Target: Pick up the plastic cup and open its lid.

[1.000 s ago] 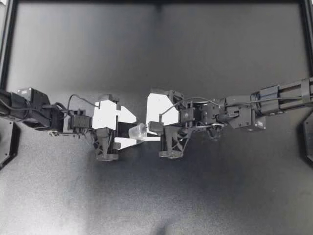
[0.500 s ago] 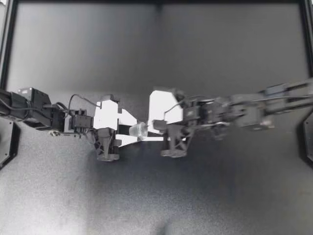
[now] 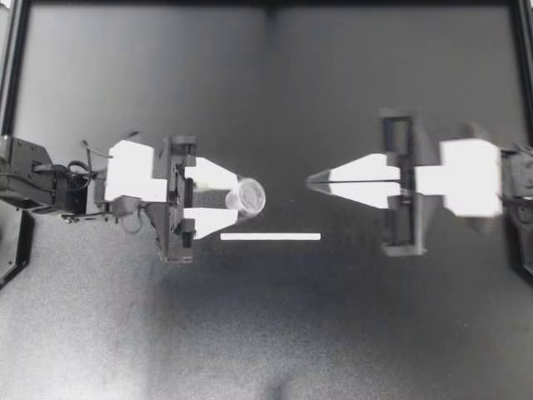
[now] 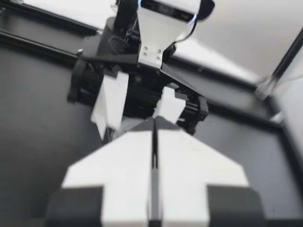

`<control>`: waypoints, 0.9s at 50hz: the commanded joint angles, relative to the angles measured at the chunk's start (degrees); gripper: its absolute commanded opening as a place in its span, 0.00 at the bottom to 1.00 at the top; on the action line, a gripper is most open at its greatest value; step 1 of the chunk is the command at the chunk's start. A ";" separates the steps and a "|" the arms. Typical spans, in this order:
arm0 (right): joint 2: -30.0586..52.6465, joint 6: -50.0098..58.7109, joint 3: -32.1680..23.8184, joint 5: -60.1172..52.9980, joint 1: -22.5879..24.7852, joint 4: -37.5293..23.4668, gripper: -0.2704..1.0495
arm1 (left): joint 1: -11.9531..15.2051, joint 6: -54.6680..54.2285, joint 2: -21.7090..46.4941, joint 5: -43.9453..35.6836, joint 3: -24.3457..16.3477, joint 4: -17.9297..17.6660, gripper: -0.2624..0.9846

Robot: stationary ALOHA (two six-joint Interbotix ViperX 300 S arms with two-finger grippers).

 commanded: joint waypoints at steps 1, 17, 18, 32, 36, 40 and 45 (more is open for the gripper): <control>0.88 -5.54 0.26 -0.70 -0.35 0.00 0.10 | 0.09 -1.32 1.58 -7.82 -0.79 0.00 0.39; 7.29 -19.86 -0.70 -0.18 -0.35 0.00 0.42 | -0.26 -7.03 12.48 -24.35 -4.48 0.09 0.39; 7.56 -20.74 -0.70 -0.26 -0.35 0.00 0.45 | -0.26 -7.03 12.48 -24.35 -4.66 0.09 0.39; 9.23 -29.53 -1.85 -2.02 -0.35 0.88 0.56 | -0.26 -7.38 13.18 -24.26 -6.94 0.09 0.39; 9.49 -30.41 -2.46 -3.52 -0.35 0.97 0.56 | -0.26 -7.47 13.27 -24.26 -6.94 0.09 0.39; 10.02 -31.03 -3.34 -3.78 -0.35 1.05 0.56 | -0.26 -7.47 13.18 -24.26 -6.94 0.09 0.39; 11.25 -31.11 -4.22 -3.78 -0.35 1.05 0.56 | -0.26 -7.56 13.01 -24.26 -6.86 0.09 0.39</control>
